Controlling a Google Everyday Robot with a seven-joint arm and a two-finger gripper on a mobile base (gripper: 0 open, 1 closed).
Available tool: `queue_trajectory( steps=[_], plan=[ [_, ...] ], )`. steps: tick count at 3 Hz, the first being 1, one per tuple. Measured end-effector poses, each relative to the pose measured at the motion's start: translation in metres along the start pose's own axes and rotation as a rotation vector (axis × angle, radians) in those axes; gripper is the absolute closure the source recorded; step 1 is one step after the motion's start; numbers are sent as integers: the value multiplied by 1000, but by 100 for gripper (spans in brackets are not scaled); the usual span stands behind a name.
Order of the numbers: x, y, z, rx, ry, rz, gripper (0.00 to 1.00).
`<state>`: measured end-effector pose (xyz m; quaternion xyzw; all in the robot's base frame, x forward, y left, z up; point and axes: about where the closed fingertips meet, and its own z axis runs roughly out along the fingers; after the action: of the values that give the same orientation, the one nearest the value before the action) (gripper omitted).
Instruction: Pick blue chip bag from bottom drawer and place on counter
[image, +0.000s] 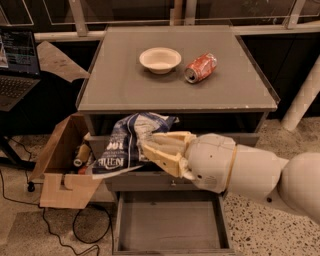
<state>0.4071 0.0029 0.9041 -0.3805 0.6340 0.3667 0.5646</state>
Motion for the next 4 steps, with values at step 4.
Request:
queue_trajectory(
  steps=[4],
  plan=[
    [-95, -46, 87, 30, -43, -142, 100]
  ],
)
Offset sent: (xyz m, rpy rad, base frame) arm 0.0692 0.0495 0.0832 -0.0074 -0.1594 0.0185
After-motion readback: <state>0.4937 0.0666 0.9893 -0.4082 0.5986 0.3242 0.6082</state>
